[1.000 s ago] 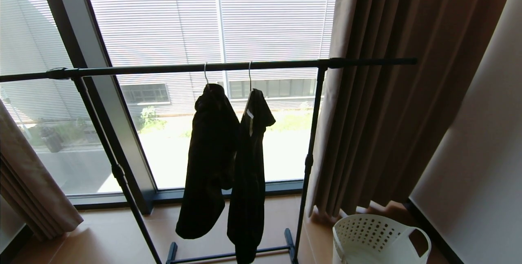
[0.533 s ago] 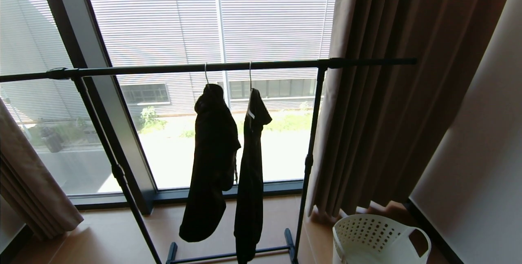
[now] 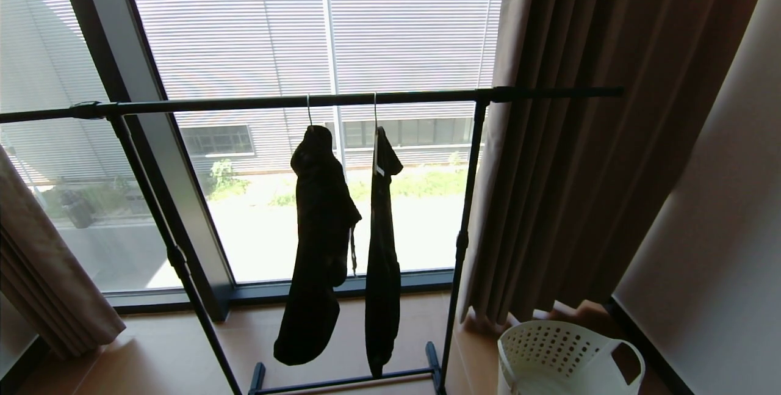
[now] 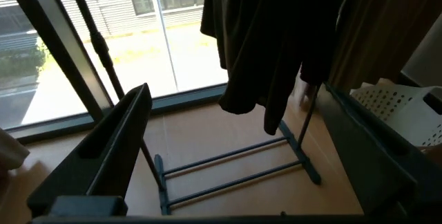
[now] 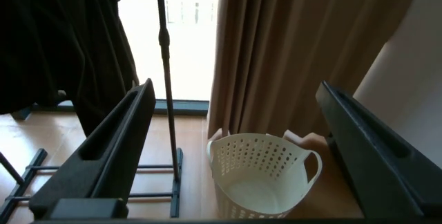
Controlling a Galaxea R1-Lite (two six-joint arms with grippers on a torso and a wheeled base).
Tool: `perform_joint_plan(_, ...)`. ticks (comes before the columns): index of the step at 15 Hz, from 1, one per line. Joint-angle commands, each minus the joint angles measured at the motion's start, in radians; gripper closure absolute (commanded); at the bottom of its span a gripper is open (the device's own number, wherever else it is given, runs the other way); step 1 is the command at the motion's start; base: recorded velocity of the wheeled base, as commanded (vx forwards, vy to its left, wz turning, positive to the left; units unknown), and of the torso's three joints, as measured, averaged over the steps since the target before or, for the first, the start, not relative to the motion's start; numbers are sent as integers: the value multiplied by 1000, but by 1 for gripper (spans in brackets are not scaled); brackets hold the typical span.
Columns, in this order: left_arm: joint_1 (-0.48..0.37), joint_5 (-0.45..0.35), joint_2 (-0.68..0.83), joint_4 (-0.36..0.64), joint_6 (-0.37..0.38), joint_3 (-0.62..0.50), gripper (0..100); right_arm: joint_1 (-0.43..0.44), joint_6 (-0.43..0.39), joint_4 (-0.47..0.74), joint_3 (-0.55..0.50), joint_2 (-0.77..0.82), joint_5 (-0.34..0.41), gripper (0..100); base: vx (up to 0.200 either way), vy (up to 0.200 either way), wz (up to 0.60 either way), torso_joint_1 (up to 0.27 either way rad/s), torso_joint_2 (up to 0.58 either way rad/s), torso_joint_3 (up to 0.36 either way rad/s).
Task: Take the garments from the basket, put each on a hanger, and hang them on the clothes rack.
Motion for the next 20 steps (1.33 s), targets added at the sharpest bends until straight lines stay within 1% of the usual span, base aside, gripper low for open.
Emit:
perform_joint_plan(1,81,-2,26,3,5,1,0,-3,0,0,0,-15,1,0,0,0,0,0,0,0)
perform_joint_plan(2,117,-9,11,3,16,1,0,-3,0,0,-1,-15,1,0,0,0,0,0,0,0)
perform_joint_plan(4,113,-22,-9,2,16,1,0,-3,-1,0,-1,-15,2,0,0,0,0,0,0,0)
perform_joint_plan(5,59,-82,-35,3,10,0,0,-3,-1,0,0,-15,2,0,0,0,0,0,0,0)
perform_joint_plan(6,35,-144,-57,5,13,-2,0,-3,-1,0,-1,-15,2,0,0,0,0,0,0,0)
perform_joint_plan(7,44,-145,-64,5,14,-2,0,-3,-1,0,0,-15,2,0,0,0,0,0,0,0)
perform_joint_plan(9,53,-136,-87,3,19,0,0,-3,-1,-1,0,-15,2,0,0,0,0,0,0,0)
perform_joint_plan(11,55,-33,-87,2,16,3,0,-3,-1,-1,0,-15,2,0,0,0,0,0,0,0)
perform_joint_plan(12,55,-9,-87,3,2,3,0,-3,-1,-1,0,-15,2,0,0,0,0,0,0,0)
perform_joint_plan(15,59,-1,-87,3,-4,1,0,-3,-3,0,0,-15,4,0,0,0,0,0,0,0)
perform_joint_plan(20,62,-10,-89,3,13,1,0,-3,-3,-1,0,-15,4,0,0,0,0,0,0,0)
